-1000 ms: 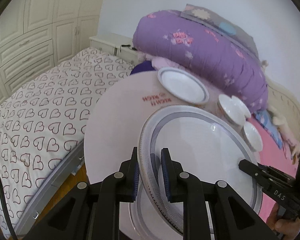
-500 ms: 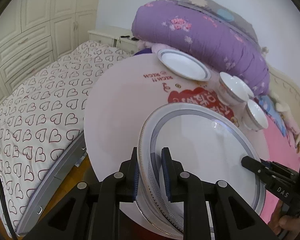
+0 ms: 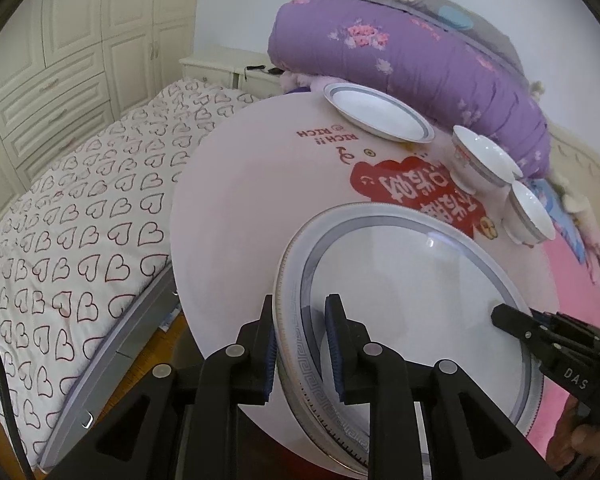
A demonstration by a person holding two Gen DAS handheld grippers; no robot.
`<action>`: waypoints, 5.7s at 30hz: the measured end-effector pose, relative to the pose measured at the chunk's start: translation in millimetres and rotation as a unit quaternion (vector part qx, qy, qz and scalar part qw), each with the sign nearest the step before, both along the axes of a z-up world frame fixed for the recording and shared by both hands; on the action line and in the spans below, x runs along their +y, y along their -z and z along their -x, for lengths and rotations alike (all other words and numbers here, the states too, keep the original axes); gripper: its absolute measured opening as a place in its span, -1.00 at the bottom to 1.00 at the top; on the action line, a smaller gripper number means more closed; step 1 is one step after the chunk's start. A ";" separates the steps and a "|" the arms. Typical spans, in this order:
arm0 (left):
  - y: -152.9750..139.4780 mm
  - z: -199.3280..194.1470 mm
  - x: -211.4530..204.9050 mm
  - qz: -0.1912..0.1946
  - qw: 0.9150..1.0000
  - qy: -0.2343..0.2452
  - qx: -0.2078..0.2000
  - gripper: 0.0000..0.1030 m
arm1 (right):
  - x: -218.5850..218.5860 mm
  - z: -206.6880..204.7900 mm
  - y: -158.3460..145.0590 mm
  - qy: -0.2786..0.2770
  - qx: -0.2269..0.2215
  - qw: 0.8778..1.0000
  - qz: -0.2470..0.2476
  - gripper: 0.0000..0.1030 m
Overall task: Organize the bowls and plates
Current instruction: 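Lower the second plate onto the first plate and open both grippers, then move both grippers toward a smaller blue-rimmed plate beside the bowls, then close both grippers on the rim of the smaller plate, then lift the smaller plate with both grippers and carry it toward the stack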
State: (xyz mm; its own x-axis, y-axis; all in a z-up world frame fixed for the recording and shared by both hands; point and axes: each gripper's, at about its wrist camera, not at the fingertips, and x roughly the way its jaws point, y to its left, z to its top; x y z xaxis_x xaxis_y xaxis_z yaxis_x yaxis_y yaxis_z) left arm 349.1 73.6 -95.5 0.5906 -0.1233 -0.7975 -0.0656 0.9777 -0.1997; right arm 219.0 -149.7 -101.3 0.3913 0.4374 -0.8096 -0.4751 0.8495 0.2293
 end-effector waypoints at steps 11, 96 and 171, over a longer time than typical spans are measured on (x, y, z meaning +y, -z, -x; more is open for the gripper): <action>20.3 -3.9 -1.6 -0.001 1.000 0.009 0.018 -0.54 | 6.2 -1.0 -1.3 -0.013 0.005 0.999 0.033 -0.54; -36.7 -331.6 37.0 0.073 0.996 0.012 0.041 0.94 | 35.4 -316.8 -68.4 0.048 0.015 0.999 0.000 1.00; 47.6 -420.6 47.1 0.132 0.984 -0.007 0.118 -0.72 | 69.3 -341.9 -0.7 0.029 0.102 0.994 0.028 -0.59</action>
